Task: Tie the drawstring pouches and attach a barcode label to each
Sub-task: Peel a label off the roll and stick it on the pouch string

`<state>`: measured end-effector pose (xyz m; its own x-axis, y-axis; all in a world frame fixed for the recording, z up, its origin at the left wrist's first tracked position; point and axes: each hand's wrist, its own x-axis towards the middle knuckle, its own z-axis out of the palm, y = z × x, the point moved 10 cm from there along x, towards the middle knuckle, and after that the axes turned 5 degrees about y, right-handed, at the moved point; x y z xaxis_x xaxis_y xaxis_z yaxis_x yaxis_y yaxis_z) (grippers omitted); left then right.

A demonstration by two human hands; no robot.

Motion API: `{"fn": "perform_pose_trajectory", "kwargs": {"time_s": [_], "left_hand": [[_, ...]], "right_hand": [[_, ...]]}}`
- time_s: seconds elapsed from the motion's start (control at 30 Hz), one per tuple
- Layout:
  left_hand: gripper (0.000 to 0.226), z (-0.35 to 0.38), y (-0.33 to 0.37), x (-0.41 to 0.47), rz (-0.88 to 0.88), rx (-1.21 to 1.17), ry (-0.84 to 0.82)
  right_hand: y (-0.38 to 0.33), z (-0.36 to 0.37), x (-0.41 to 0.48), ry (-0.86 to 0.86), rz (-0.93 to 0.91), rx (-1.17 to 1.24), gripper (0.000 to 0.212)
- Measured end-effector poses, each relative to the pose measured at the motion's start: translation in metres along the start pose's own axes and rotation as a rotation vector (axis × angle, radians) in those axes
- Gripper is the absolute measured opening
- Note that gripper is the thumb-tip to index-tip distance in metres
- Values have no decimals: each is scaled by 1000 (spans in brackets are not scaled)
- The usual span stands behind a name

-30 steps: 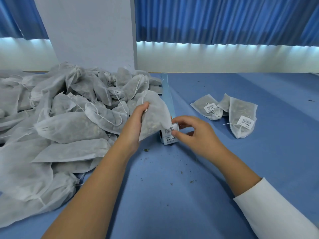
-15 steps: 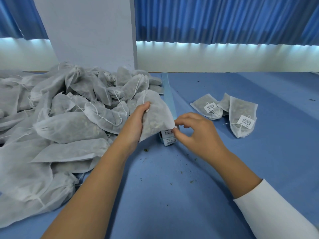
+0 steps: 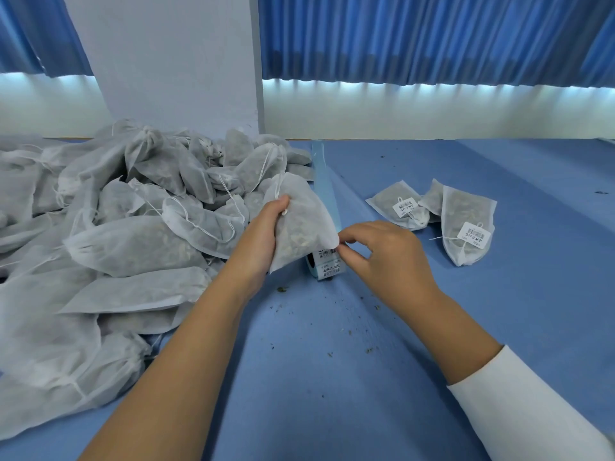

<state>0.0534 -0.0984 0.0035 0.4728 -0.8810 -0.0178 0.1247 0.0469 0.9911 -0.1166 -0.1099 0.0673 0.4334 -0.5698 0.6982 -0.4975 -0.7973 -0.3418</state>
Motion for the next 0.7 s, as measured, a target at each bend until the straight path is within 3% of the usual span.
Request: {"fn": "perform_pose_trajectory", "kwargs": {"time_s": [0.1, 0.27, 0.4, 0.53, 0.7], "left_hand": [[39, 0, 0, 0, 5, 4, 0], [60, 3, 0, -2, -16, -9, -35], [49, 0, -1, 1, -8, -19, -2], [54, 0, -3, 3, -13, -20, -10], [48, -2, -3, 4, -3, -13, 10]], "right_hand": [[-6, -4, 0, 33, -41, -30, 4], [-12, -4, 0, 37, -101, -22, 4], [-19, -7, 1, 58, -158, -27, 2], [-24, -9, 1, 71, -207, -55, 4], [-17, -3, 1, 22, -153, -8, 1]]}}
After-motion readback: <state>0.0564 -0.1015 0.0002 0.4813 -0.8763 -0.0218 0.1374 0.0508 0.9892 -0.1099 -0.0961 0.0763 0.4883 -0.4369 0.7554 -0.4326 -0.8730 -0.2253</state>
